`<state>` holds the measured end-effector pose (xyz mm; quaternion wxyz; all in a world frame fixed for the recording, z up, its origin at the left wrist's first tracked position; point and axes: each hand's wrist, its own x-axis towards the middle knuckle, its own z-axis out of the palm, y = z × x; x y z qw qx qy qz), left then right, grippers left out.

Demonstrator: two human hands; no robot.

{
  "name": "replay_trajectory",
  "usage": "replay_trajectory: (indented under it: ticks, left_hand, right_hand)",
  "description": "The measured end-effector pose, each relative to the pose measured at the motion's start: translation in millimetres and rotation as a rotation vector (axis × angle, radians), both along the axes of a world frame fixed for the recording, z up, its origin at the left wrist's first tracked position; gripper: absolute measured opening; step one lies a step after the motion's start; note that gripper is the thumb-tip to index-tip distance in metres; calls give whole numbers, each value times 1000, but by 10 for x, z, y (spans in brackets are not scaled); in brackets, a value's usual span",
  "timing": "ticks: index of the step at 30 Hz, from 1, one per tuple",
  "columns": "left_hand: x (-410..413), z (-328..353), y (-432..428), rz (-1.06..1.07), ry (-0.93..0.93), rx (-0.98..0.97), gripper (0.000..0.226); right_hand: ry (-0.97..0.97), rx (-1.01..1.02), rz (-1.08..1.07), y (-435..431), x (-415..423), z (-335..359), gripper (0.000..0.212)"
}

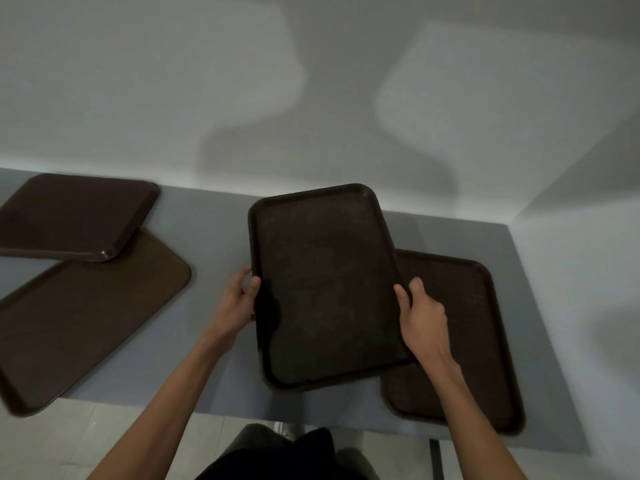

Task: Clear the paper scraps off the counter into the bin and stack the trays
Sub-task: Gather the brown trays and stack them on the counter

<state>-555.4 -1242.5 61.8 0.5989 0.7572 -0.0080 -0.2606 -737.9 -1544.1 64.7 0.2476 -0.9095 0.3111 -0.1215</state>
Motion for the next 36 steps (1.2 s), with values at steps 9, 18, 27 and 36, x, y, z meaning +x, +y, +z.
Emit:
replay_trajectory:
  ticks: [9, 18, 27, 36]
  left_hand:
    - [-752, 269, -1082, -228, -276, 191, 40]
    - [-1567, -308, -1937, -288, -359, 278, 35]
    - [-1987, -979, -2291, -222, -346, 532, 55]
    - [-1983, -1151, -2421, -174, -391, 628, 47]
  right_hand:
    - [-136, -34, -270, -667, -1255, 244, 29]
    - [19, 95, -377, -1357, -2094, -163, 33]
    - [80, 8, -345, -1512, -2315, -885, 28]
    - [105, 65, -296, -1460, -2181, -1179, 47]
